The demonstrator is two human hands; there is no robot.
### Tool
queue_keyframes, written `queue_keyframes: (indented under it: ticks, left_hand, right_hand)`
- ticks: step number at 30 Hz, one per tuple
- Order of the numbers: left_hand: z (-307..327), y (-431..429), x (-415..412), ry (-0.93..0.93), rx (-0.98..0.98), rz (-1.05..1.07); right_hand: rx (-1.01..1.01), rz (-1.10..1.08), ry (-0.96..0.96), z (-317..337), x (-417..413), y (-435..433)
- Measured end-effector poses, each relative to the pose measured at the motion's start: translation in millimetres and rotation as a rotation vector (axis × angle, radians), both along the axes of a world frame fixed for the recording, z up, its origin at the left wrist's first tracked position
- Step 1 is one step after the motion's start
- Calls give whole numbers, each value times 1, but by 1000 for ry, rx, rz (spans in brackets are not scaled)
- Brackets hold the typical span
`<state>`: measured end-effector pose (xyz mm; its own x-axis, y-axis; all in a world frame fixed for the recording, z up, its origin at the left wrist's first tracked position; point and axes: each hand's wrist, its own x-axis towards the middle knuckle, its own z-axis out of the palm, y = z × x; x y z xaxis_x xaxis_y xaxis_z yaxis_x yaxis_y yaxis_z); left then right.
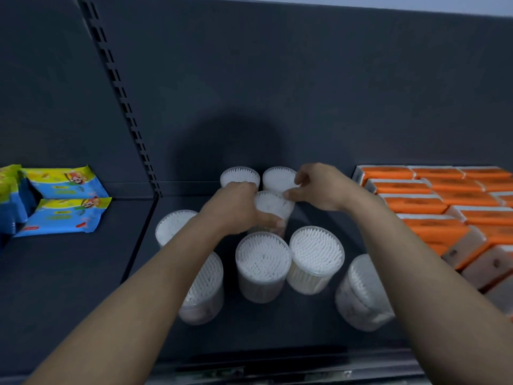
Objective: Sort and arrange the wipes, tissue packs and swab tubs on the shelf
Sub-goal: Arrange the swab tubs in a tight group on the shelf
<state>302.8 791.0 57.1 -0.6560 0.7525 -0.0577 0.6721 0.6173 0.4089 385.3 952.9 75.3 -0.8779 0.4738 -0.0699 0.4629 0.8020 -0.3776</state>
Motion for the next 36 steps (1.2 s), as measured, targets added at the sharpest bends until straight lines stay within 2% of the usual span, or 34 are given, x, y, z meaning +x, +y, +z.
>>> queue_keyframes:
  ticks: [7,13,15,18,21,23,25,31,36]
  left_hand:
    - [2,-16,2,17,-14,57]
    - [2,-45,-7,20,-48,69]
    - [1,-50,-3,91,-55,75]
    - [4,-54,13,196,85,61]
    - [9,-57,34,22,198,-95]
    - [8,-58,44,-10,61,-209]
    - [4,-59,45,68,-60,-259]
    - [2,-60,45,100,-54,-240]
    - [1,-59,47,95,-18,-194]
  right_hand:
    - [-8,85,-37,7,22,-21]
    - [-88,151,-303,24,47,-39]
    - [-129,155,-391,27,57,-40]
    - [-113,138,-495,23,67,-41]
    - [-73,105,-392,15,71,-44]
    - [-53,67,-286,11,70,-46]
    - [-45,28,-195,5,67,-47]
    - [29,19,-51,-11,51,-44]
    - [28,28,-17,-20,38,-39]
